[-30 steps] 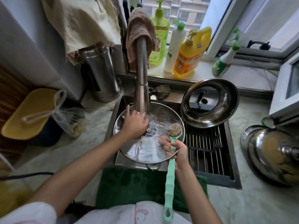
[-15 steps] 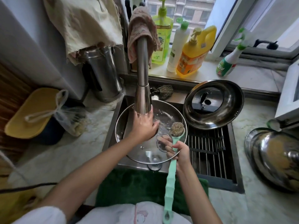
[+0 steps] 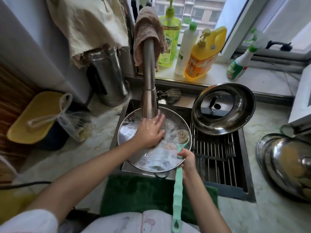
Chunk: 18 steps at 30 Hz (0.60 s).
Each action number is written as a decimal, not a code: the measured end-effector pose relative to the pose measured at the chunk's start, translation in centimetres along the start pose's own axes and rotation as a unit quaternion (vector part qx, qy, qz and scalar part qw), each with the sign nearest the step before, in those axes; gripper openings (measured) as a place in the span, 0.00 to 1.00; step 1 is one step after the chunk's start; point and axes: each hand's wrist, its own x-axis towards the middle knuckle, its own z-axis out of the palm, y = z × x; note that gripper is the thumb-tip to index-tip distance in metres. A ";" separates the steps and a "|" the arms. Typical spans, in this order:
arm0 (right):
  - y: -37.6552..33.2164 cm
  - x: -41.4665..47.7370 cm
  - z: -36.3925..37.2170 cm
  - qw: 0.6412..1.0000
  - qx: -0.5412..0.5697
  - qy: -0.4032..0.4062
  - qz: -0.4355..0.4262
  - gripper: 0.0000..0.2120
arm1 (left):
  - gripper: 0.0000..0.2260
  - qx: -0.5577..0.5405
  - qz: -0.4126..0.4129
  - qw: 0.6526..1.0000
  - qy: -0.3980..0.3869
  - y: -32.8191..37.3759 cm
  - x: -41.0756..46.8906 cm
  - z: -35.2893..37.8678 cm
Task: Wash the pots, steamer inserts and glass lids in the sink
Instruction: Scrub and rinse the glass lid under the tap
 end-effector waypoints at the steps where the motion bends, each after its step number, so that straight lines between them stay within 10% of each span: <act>1: 0.1 0.5 0.0 1.000 -0.009 -0.016 -0.004 0.13 | 0.27 0.004 0.067 0.998 -0.003 0.6 -0.7 0.6; 4: 0.3 1.1 -0.7 0.999 -0.044 -0.002 -0.012 0.14 | 0.27 0.015 0.197 0.980 -0.012 -0.6 -3.0 0.6; 6: -0.1 0.3 -1.0 0.999 -0.049 0.006 -0.007 0.07 | 0.31 0.052 0.156 0.986 0.010 -3.0 -2.6 0.1; 12: -0.6 -1.5 1.1 0.997 -0.071 -0.027 0.002 0.34 | 0.32 0.016 -0.016 0.999 0.025 -2.8 2.3 -0.4; 18: 0.1 0.7 0.9 0.999 0.006 -0.021 0.026 0.13 | 0.25 0.022 0.303 0.953 -0.023 -0.3 -1.6 0.1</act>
